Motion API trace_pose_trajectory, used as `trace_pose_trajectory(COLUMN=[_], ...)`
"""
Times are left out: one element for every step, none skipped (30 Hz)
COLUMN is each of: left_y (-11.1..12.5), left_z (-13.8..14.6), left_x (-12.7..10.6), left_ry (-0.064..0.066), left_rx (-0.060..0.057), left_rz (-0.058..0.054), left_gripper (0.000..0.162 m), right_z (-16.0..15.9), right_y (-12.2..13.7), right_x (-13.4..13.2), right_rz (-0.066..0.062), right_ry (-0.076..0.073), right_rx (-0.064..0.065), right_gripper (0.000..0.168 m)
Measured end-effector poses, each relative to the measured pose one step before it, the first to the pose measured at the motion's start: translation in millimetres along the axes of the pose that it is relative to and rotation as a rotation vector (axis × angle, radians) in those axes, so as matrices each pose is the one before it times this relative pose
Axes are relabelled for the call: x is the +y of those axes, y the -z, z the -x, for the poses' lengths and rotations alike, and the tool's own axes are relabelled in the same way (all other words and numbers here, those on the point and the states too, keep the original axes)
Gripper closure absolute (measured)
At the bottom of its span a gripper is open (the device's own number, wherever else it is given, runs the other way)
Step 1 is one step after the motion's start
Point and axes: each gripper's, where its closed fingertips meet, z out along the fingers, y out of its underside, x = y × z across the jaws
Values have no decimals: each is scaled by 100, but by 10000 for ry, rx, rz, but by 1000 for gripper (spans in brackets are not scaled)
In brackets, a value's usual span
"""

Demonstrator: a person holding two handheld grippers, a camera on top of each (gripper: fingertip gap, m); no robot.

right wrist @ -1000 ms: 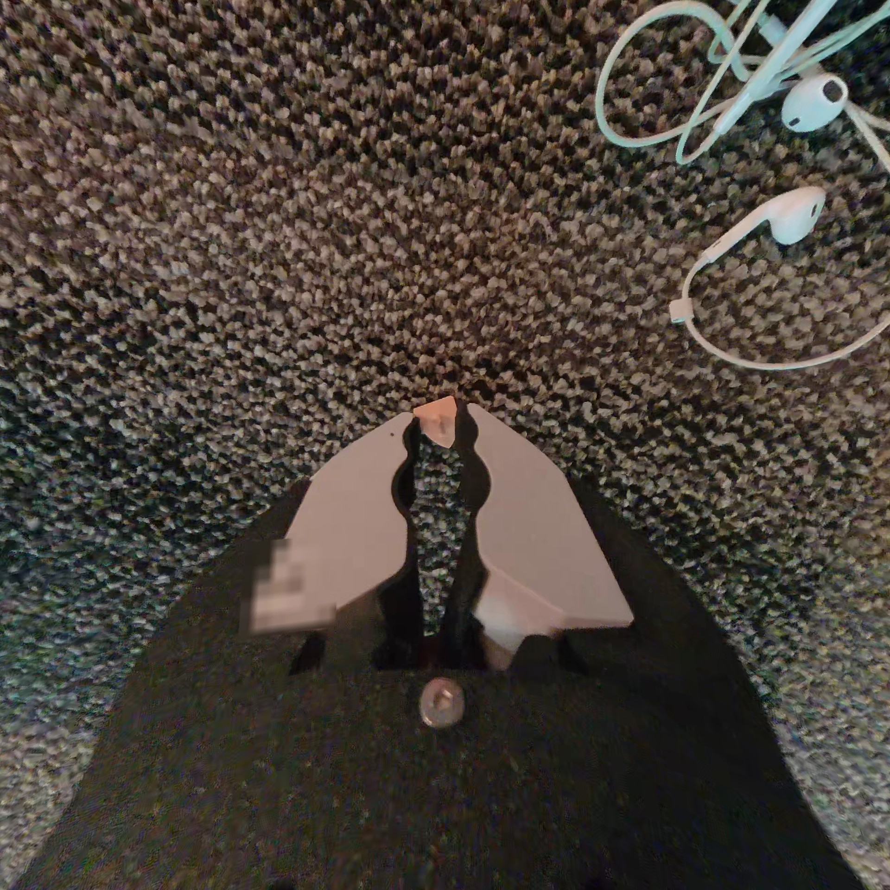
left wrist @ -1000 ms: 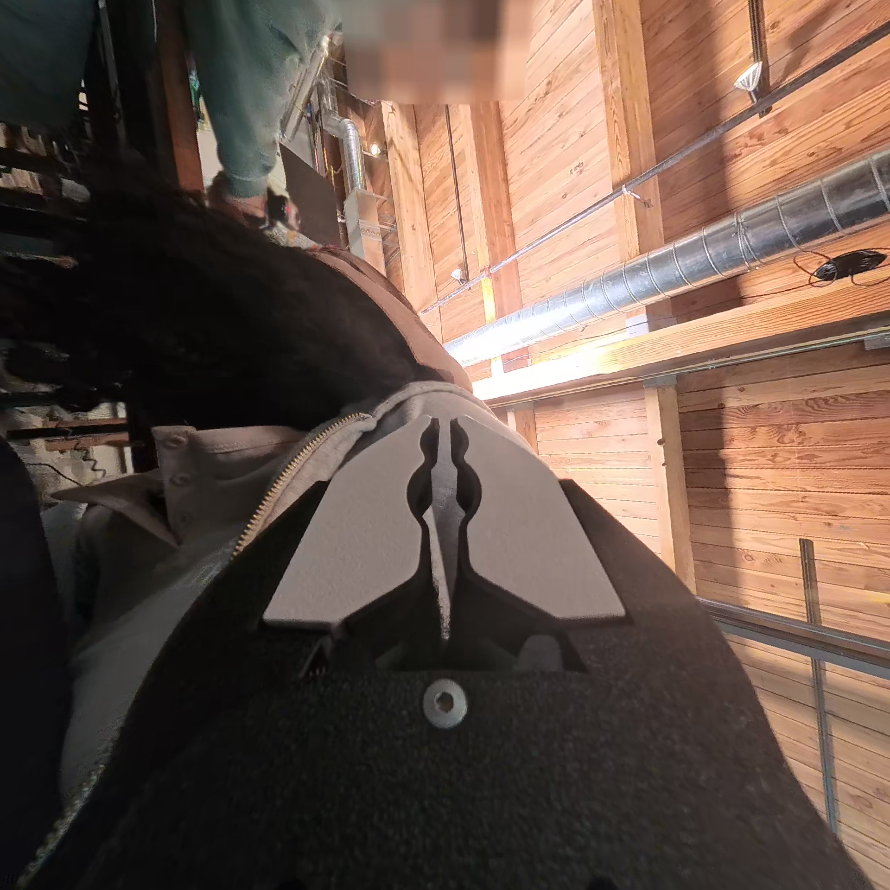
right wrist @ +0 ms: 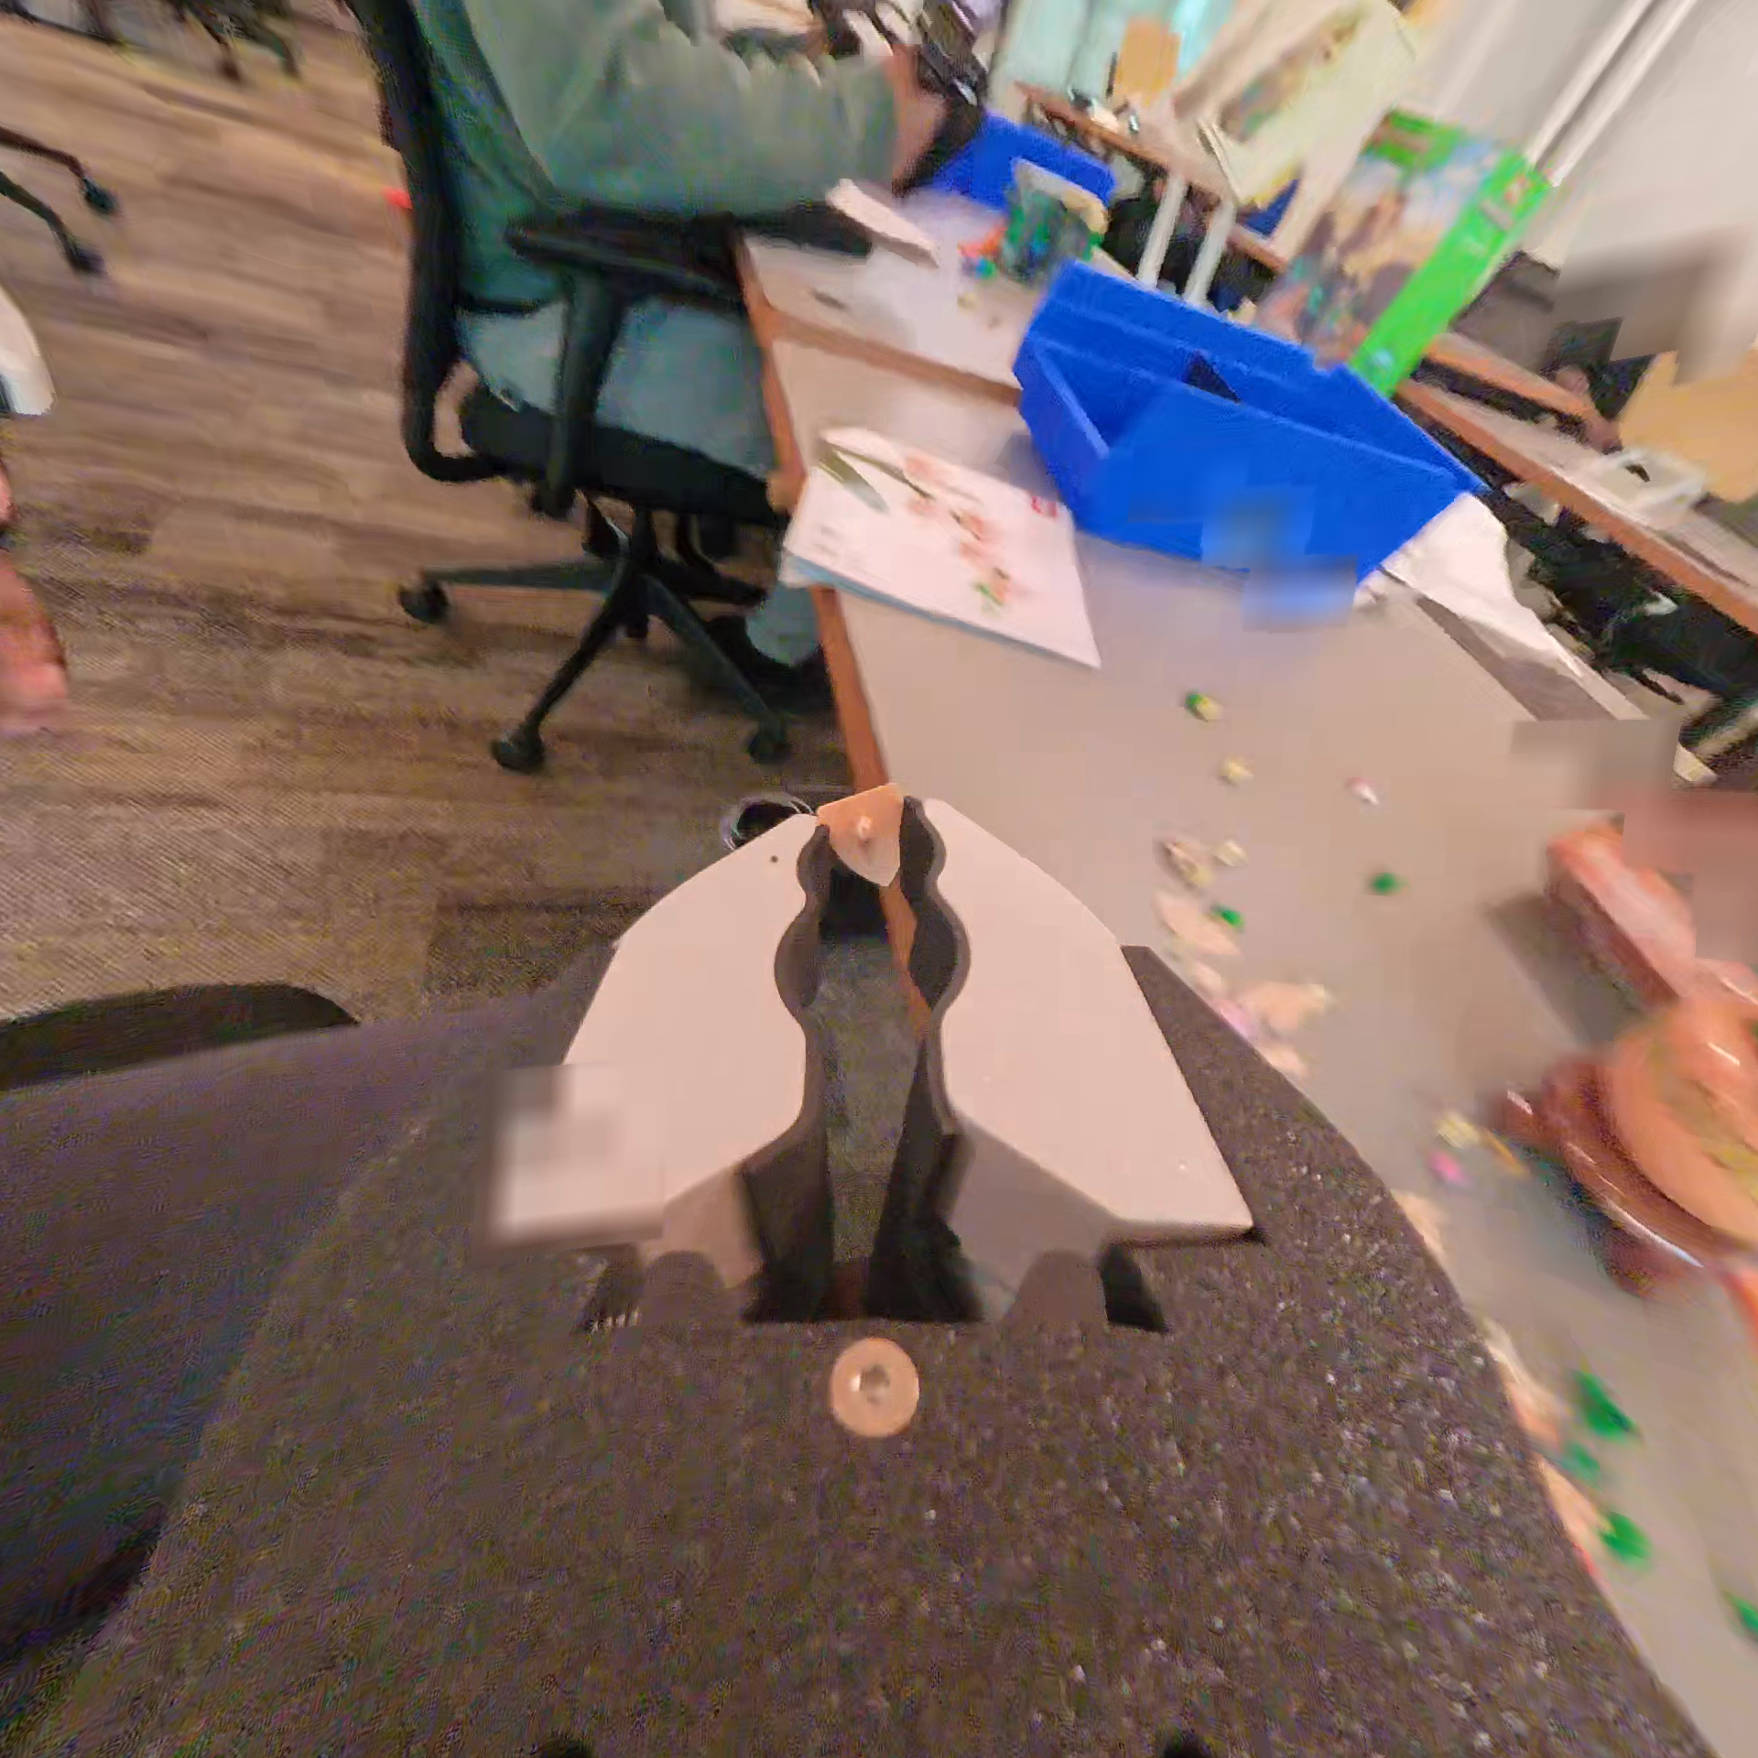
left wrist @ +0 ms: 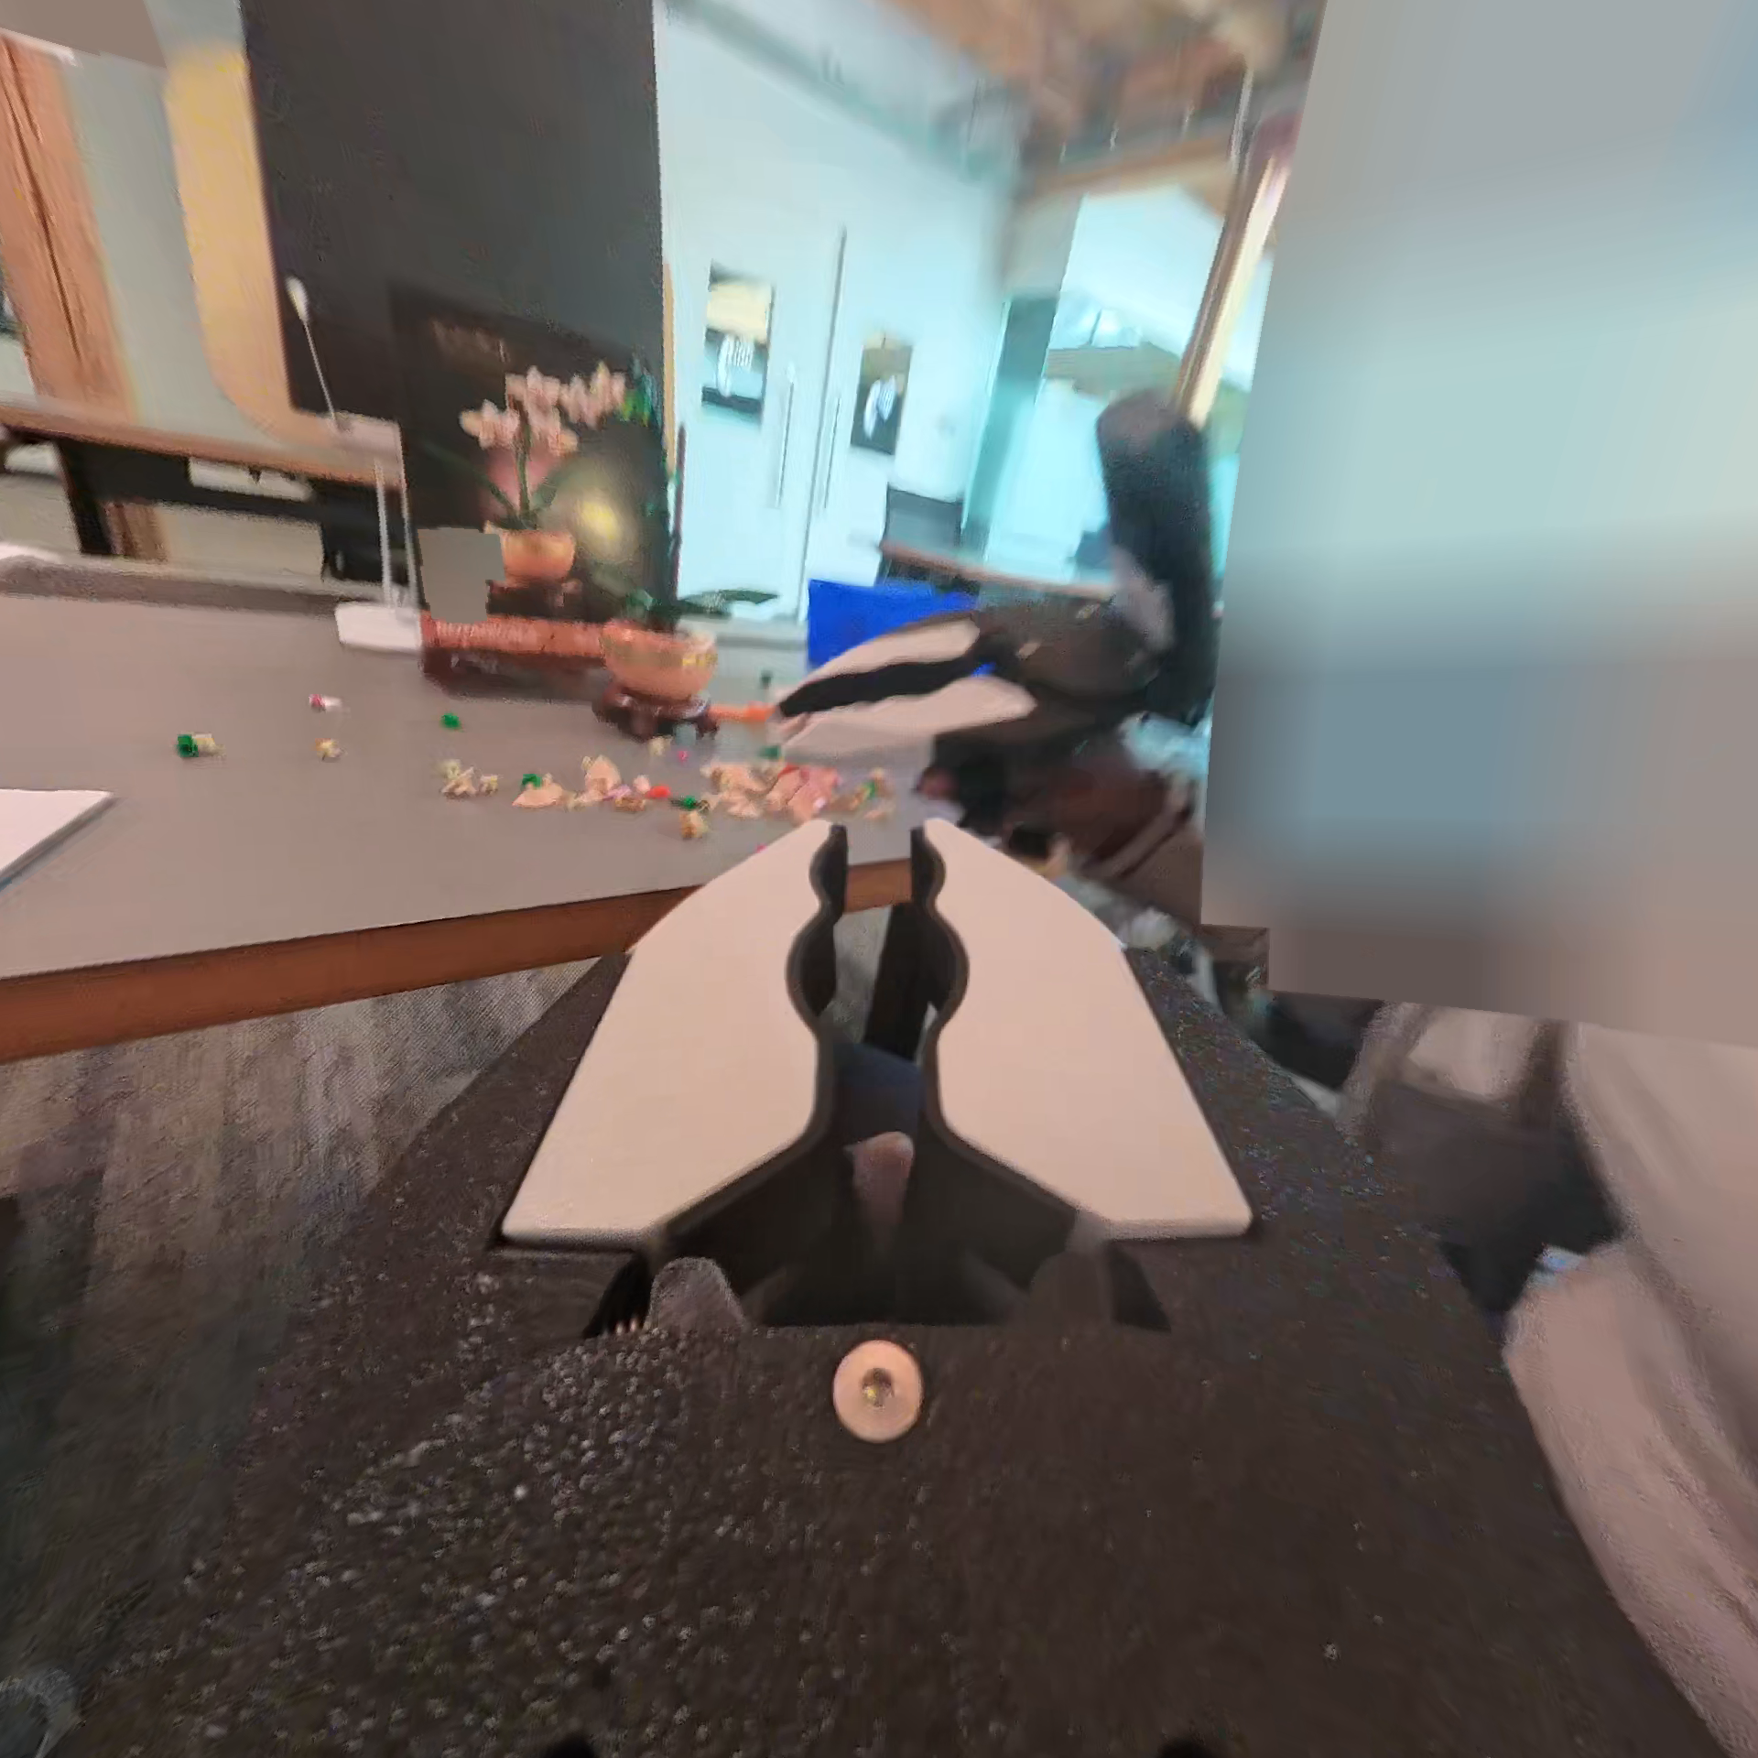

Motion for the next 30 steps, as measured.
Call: trace_pose_trajectory(left_y=[-1920,-1789,-1709,-1682,-1677,-1688,-1660,-1610,-1635,-1537,-1419,-1267,-1083,-913,-741,-617,-511,-439,-419,-426,-456,-475,-507,-516,-460,-372,-305,-212,-113,-27], left_z=[741,1065,1418,1759,1756,1359,934,614,449,432,540,578,401,157,84,54,-294,-863,-1146,-1093,-1204,-1631,-1635,-1154,-885,-770,-430,-124,-77,28], left_x=[588,395,135,-138,-281,-356,-421,-432,-255,62,377,574,557,406,212,-14,-174,-137,-14,114,331,653,883,969,1001,933,680,425,176,-59], left_ry=[-254,-362,-389,-337,-276,-260,-278,-309,-330,-283,-112,108,193,91,-54,-151,-232,-317,-285,-66,161,172,-24,-239,-436,-534,-449,-304,-149,45], left_rx=[-195,-347,-483,-622,-544,-198,156,422,591,634,564,454,430,436,288,100,139,380,481,322,299,541,552,244,101,101,-36,-102,15,95], left_rz=[598,501,330,140,50,23,-50,-121,-92,49,215,305,277,173,43,-62,-75,27,187,321,447,585,633,546,465,417,301,158,20,-120], left_gripper=[148,143,131,111,96,100,109,117,121,122,122,124,125,125,127,128,128,128,129,130,134,135,136,136,138,139,140,142,143,143], right_z=[-2454,-2720,-2594,-2362,-2086,-1717,-1707,-1812,-1652,-1345,-962,-841,-911,-773,-473,-296,-270,-502,-693,-751,-615,76,1334,2534,3450,3959,3502,2670,2046,1081], right_y=[1546,1218,767,311,37,-224,-339,-357,-508,-552,-611,-597,-573,-532,-398,-177,136,326,328,449,589,850,1161,1203,905,383,-351,-922,-1186,-1162], right_x=[1097,1496,1862,1859,1667,1153,711,645,731,878,1048,1047,736,421,331,82,-208,-428,-172,28,-156,-664,-1084,-1196,-797,31,790,1227,1130,752], right_rz=[346,379,521,539,520,358,217,306,450,581,712,718,483,241,221,146,-65,-226,-106,53,-121,-531,-873,-1011,-837,-342,191,490,407,223], right_ry=[40,-2,-111,-302,-389,-305,-159,-60,-79,-159,-318,-424,-424,-338,-294,-227,-123,-4,91,3,-155,-308,-262,-51,194,353,184,105,191,184], right_rx=[459,594,460,328,192,62,167,276,230,51,-147,-146,2,35,5,-9,103,317,427,473,426,146,-431,-939,-1245,-1407,-1048,-590,-361,24], right_gripper=[154,154,154,154,154,154,154,154,154,154,154,154,153,153,150,131,125,119,112,106,106,113,126,134,140,143,143,143,141,142])
